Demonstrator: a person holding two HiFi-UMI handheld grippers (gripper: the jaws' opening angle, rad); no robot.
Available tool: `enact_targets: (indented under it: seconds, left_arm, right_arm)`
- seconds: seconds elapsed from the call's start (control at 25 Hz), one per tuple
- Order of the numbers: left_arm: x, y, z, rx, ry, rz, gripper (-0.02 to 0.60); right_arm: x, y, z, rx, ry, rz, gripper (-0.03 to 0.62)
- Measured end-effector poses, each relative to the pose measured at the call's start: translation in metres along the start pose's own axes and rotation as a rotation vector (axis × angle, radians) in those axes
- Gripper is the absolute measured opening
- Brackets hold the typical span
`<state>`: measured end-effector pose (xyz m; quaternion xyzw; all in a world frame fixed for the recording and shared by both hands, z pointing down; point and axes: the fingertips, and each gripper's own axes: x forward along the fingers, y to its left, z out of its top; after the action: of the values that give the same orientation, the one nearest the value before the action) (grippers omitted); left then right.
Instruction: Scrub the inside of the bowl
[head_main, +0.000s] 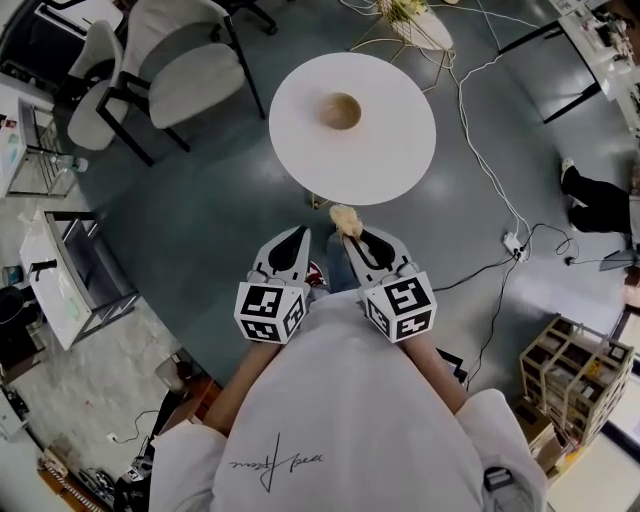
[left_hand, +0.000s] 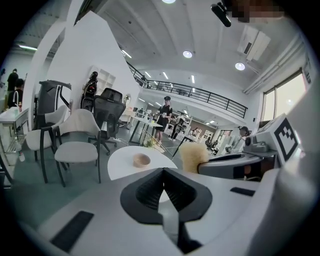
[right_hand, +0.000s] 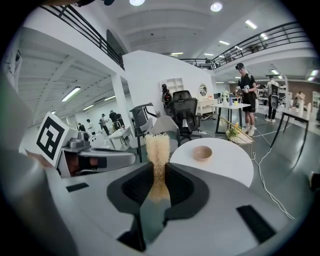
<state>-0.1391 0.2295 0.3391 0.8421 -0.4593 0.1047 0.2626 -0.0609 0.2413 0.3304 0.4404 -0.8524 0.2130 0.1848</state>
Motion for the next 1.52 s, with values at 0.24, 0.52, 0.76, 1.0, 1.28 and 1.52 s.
enact_targets:
  seconds: [0.24, 0.52, 0.76, 1.0, 1.28, 1.52]
  left_arm:
    - [0.026, 0.004, 0.014, -0.003, 0.015, -0.004, 0.006]
    - [0.063, -0.004, 0.03, -0.005, 0.019, -0.038, 0.006]
    - [0.094, -0.006, 0.04, -0.004, 0.042, -0.034, 0.006]
    - [0.122, -0.002, 0.038, -0.017, 0.083, -0.012, 0.006]
    - [0.159, 0.002, 0.042, -0.053, 0.113, 0.031, 0.006]
    - [0.176, 0.024, 0.037, -0.068, 0.134, 0.093, 0.006]
  right_arm:
    - [0.012, -0.024, 0.013, 0.018, -0.007, -0.002, 0.083]
    - [0.023, -0.063, 0.025, 0.056, -0.005, -0.006, 0.083]
    - [0.035, -0.093, 0.036, 0.077, -0.005, 0.008, 0.083]
    - [0.05, -0.117, 0.039, 0.088, 0.006, 0.036, 0.083]
    - [0.064, -0.161, 0.041, 0.103, 0.034, 0.056, 0.083]
    - [0.082, -0.178, 0.035, 0.105, 0.059, 0.097, 0.083]
